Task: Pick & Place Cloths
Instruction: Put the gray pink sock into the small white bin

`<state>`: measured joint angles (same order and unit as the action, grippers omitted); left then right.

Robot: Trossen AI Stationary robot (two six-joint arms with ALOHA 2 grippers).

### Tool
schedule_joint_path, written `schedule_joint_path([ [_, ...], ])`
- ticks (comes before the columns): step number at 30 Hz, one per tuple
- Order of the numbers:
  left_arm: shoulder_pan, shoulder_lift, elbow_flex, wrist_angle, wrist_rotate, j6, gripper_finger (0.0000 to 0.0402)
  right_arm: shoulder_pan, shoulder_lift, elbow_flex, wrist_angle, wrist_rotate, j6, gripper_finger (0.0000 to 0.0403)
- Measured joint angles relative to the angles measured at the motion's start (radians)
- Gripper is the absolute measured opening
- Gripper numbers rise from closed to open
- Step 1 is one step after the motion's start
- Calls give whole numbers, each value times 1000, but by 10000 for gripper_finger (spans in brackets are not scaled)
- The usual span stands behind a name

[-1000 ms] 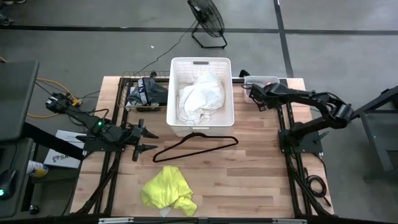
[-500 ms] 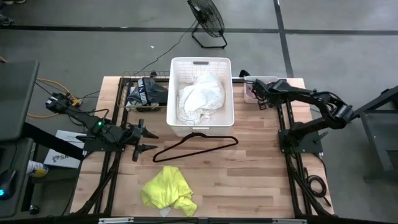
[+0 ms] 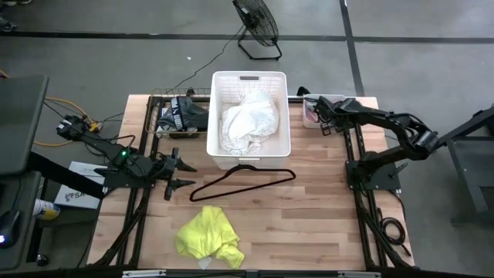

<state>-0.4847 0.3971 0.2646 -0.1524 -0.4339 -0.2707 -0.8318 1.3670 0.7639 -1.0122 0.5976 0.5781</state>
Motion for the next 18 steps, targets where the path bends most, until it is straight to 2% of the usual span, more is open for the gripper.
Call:
schedule_joint_path([
  [4, 0, 0, 0, 0, 0, 0, 200, 0, 0, 0, 0, 0, -4, 9],
  [11, 0, 0, 0, 0, 0, 0, 200, 10, -6, 0, -6, 1, 9, 3],
  [18, 0, 0, 0, 0, 0, -17, 200, 131, -42, 1, -63, -4, 124, 3],
])
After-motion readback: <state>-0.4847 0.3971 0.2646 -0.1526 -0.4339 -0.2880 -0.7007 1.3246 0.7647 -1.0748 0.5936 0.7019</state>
